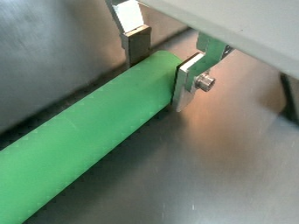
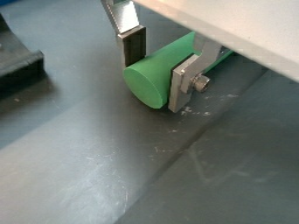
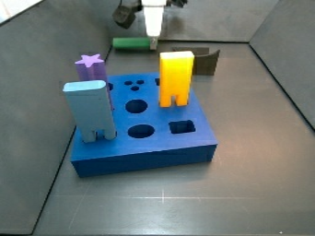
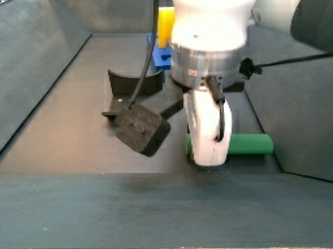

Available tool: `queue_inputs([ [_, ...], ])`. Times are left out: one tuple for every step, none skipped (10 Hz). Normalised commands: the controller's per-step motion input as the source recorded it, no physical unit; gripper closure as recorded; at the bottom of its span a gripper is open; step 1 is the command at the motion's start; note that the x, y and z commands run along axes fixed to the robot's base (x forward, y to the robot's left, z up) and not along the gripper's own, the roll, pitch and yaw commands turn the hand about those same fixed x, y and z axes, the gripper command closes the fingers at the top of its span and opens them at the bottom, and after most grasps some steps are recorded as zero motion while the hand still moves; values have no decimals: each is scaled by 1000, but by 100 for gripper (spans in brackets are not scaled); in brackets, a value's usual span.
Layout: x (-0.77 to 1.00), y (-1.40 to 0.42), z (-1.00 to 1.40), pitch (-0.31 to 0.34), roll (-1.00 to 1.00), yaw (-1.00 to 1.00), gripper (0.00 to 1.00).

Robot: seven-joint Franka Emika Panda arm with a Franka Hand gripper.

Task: Pick up the oval object. Move up. Place the oval object on the fixture. Regrasp the oval object. Move to above the board. Insert the oval object.
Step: Move up, then place the oval object on the fixture.

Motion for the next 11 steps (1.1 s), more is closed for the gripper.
queue_inputs([
  [12, 55, 746, 43, 3, 14, 100],
  [11, 30, 608, 77, 11, -1, 100],
  [2, 17, 418, 103, 36, -10, 100],
  [-4, 5, 279, 110, 55, -9, 100],
  [-7, 0, 188, 110, 70, -3, 100],
  [0, 0, 1000, 0, 0, 0, 100],
  [-13, -3, 1000, 23, -4, 2, 100],
  [-21, -3, 1000, 37, 0, -1, 100],
  [-28, -4, 1000, 59, 31, -14, 100],
  [-30, -3, 1000, 68, 45, -15, 100],
  [-33, -6, 1000, 80, 61, -12, 100],
])
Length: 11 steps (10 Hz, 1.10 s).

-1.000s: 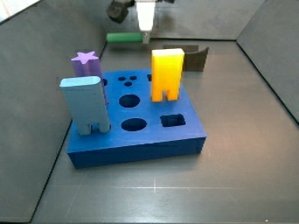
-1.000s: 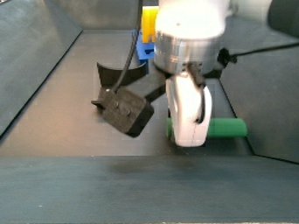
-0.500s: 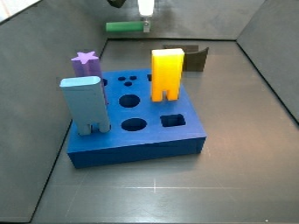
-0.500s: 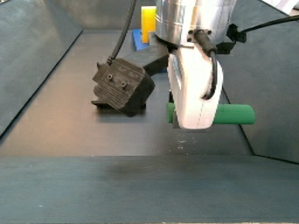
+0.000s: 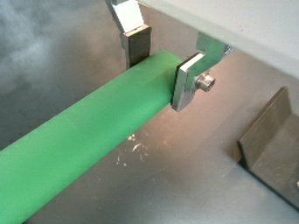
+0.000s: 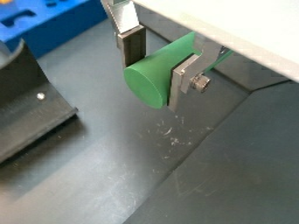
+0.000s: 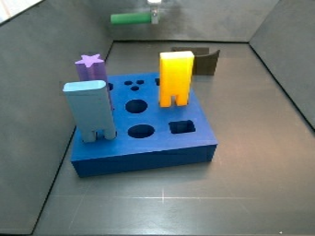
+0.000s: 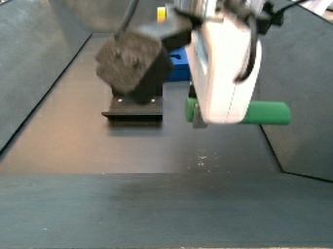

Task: Pick up the oval object. Move up. Place the oval object on the fixture. Regrasp the oval object. Move to above the board. Insert the oval object.
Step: Place the oval object on the fixture.

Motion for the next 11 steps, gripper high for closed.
queue_inputs([
  [-36, -11, 1000, 94, 82, -2, 100],
  [-37, -13, 1000, 98, 92, 9, 100],
  [-37, -16, 958, 96, 91, 17, 100],
  [-31, -13, 790, 95, 89, 20, 100],
  [-25, -14, 659, 93, 82, 20, 100],
  [-23, -10, 567, 96, 80, 18, 100],
  [-13, -8, 387, 101, 75, 20, 100],
  [-9, -4, 248, 109, 70, 21, 100],
  [695, -1000, 259, 31, -33, 1000, 100],
  [699, -1000, 245, 30, -34, 1000, 100],
  [703, -1000, 240, 42, -35, 1000, 100],
])
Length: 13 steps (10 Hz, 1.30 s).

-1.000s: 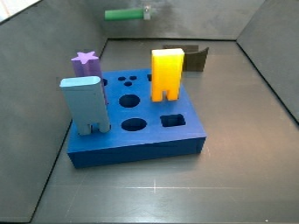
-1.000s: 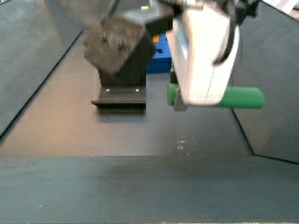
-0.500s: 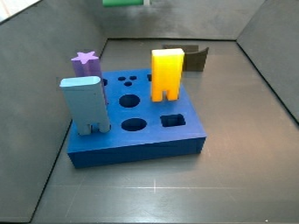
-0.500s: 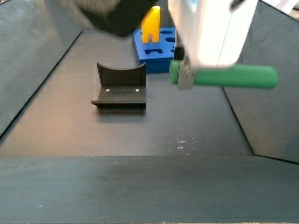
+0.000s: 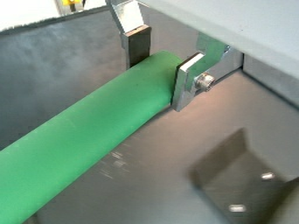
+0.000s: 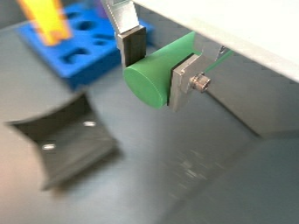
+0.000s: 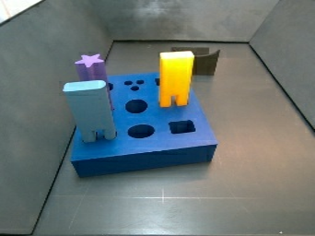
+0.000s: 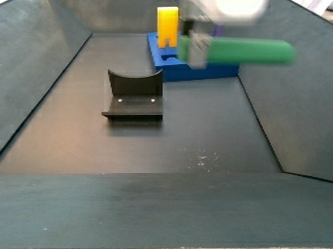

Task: Pick up the oval object. Move up. Place the oval object on the fixture. Regrasp the oval object. Move to above the board. Insert the oval object.
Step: Place the oval object on the fixture.

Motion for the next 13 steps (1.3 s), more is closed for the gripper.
queue_inputs([
  [713, -1000, 241, 50, -35, 1000, 100],
  [727, -1000, 239, 58, -34, 1000, 100],
  [741, -1000, 237, 63, -33, 1000, 100],
  [785, -1000, 231, 77, -30, 1000, 100],
  [812, -1000, 228, 84, -29, 1000, 100],
  [892, -1000, 217, 100, -26, 1000, 100],
  [989, -1000, 214, 110, -24, 1000, 100],
  [1000, -843, 174, 128, -19, 1000, 100],
  [1000, -744, 149, 138, -17, 1000, 100],
  [996, -520, 106, 160, -11, 1000, 100],
  [915, -302, 74, 176, -7, 1000, 100],
  [812, -145, 38, 199, -11, 1000, 100],
  [66, 1000, -492, 263, -748, 1000, 100],
])
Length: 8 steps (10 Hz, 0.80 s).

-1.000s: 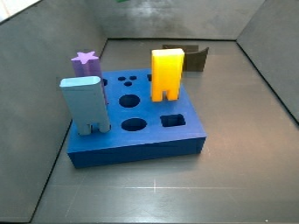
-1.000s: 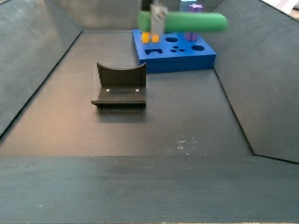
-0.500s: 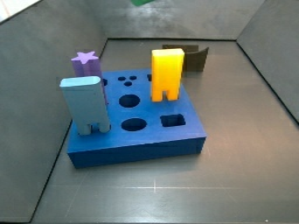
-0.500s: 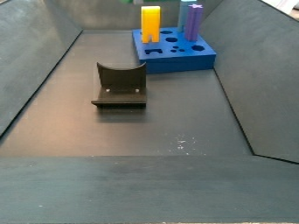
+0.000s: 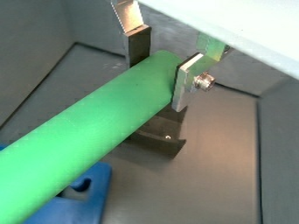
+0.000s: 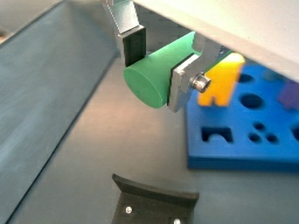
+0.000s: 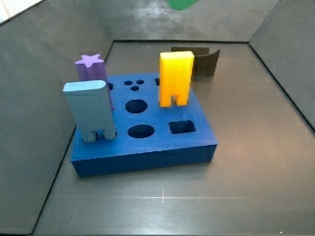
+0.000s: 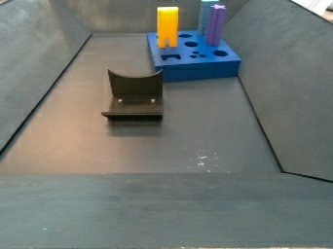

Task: Pick up the oval object. Move up. Place the oval object on the fixture. Regrasp the oval object. Move to above the board. Insert the oval object.
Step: Place the oval object on the fixture.

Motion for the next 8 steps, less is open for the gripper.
queue_inputs([
  [1, 1000, -471, 313, -923, 1000, 100],
  [-20, 1000, -429, 330, -990, 1000, 100],
  [-82, 1000, -369, 357, -1000, 923, 100],
  [-92, 1000, -302, 396, -1000, 789, 100],
  [-39, 839, -229, 440, -1000, 665, 100],
  [14, 657, -150, 496, -1000, 538, 100],
  [73, 436, -77, 548, -914, 322, 100],
  [101, 282, -45, 518, -775, 135, 100],
])
